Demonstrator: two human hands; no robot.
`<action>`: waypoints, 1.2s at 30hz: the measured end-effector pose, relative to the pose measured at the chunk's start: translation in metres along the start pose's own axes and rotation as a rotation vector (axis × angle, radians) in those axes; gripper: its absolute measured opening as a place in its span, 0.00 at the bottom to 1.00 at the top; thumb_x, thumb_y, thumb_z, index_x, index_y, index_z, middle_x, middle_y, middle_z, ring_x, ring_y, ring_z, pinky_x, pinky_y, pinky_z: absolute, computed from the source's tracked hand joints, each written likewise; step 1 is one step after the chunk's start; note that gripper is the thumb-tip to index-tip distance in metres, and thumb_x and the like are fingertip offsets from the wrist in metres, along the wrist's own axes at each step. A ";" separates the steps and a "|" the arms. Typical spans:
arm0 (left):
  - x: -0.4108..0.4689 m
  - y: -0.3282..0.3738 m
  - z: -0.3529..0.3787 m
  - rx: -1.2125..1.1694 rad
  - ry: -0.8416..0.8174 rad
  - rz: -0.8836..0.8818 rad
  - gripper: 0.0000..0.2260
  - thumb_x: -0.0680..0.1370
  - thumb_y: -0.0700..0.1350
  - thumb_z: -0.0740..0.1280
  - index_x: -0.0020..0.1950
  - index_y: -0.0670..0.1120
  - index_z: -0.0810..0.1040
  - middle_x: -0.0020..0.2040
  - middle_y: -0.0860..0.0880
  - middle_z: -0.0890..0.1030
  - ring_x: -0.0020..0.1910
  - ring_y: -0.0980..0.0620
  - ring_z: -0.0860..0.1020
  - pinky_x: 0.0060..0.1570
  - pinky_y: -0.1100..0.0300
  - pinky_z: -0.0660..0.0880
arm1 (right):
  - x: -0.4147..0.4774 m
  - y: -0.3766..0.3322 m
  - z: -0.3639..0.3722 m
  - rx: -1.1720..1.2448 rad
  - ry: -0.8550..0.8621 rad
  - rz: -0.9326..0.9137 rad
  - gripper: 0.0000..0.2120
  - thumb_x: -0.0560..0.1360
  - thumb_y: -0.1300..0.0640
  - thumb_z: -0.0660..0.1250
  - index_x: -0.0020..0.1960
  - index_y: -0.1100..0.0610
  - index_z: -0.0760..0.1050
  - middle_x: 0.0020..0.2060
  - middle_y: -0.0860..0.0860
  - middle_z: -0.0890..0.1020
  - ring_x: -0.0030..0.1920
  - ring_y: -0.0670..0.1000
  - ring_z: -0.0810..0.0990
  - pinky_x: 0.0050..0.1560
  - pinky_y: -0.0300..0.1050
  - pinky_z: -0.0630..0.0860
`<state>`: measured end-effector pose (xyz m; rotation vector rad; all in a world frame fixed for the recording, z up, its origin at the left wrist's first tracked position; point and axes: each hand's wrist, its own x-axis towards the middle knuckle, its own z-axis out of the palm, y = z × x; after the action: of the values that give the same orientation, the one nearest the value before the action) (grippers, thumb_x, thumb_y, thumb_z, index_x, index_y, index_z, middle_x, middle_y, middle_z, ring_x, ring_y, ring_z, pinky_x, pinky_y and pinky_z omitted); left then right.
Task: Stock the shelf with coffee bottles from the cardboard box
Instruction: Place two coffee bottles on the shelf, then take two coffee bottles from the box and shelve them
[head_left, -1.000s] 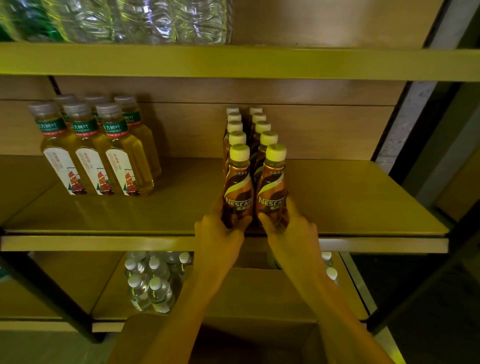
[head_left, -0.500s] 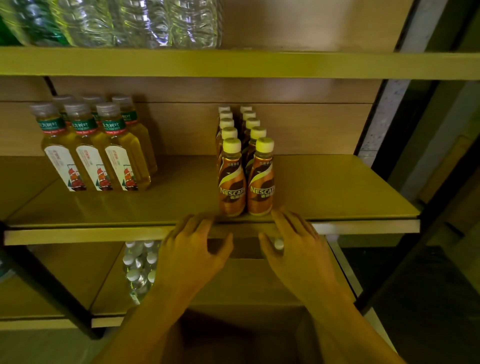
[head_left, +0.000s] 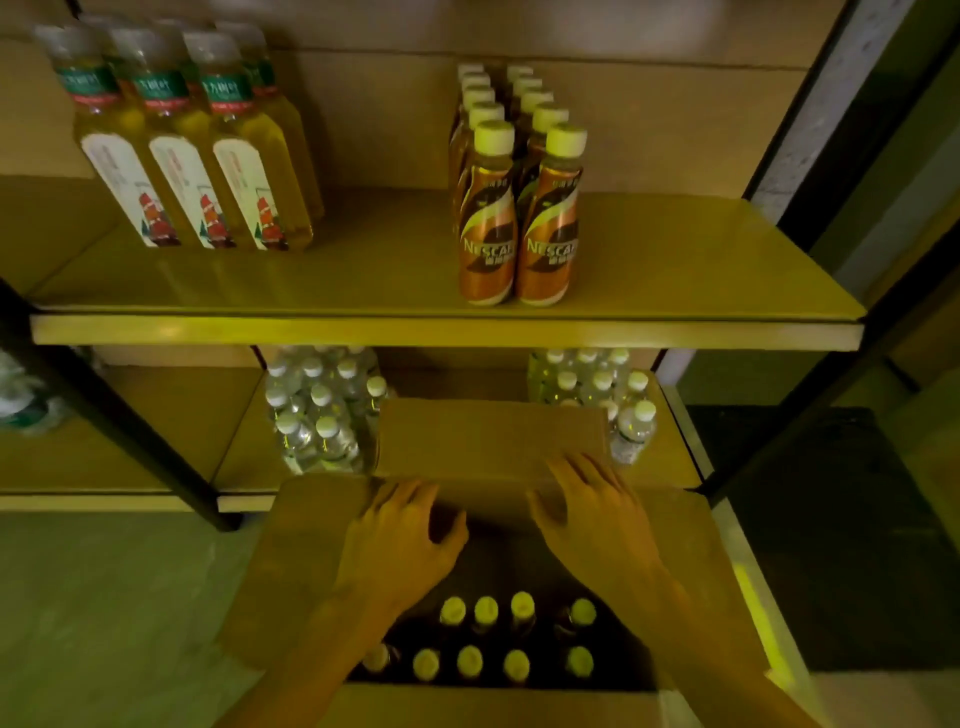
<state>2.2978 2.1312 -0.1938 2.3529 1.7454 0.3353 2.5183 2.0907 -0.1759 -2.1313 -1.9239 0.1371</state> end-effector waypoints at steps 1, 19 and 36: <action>-0.003 -0.004 0.009 -0.003 -0.040 -0.004 0.23 0.77 0.64 0.61 0.65 0.51 0.78 0.66 0.53 0.78 0.67 0.52 0.75 0.55 0.55 0.77 | -0.005 0.002 0.008 -0.001 -0.027 0.019 0.23 0.78 0.40 0.62 0.68 0.51 0.74 0.67 0.51 0.77 0.69 0.54 0.74 0.69 0.55 0.71; 0.023 0.021 0.136 0.013 -0.754 0.406 0.30 0.75 0.62 0.64 0.74 0.49 0.69 0.69 0.50 0.75 0.68 0.48 0.73 0.61 0.52 0.74 | -0.104 0.036 0.107 0.279 -0.302 0.799 0.16 0.78 0.41 0.62 0.57 0.51 0.74 0.56 0.49 0.80 0.54 0.51 0.79 0.48 0.47 0.77; 0.060 0.048 0.200 0.119 -1.224 0.428 0.35 0.72 0.51 0.75 0.76 0.57 0.65 0.73 0.49 0.71 0.72 0.43 0.69 0.67 0.50 0.70 | -0.059 0.082 0.190 0.538 -0.799 0.991 0.28 0.78 0.47 0.67 0.75 0.56 0.66 0.72 0.58 0.71 0.72 0.58 0.68 0.71 0.48 0.65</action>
<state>2.4167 2.1708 -0.3672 2.1256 0.6797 -0.9760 2.5437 2.0511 -0.3857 -2.5426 -0.6607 1.6529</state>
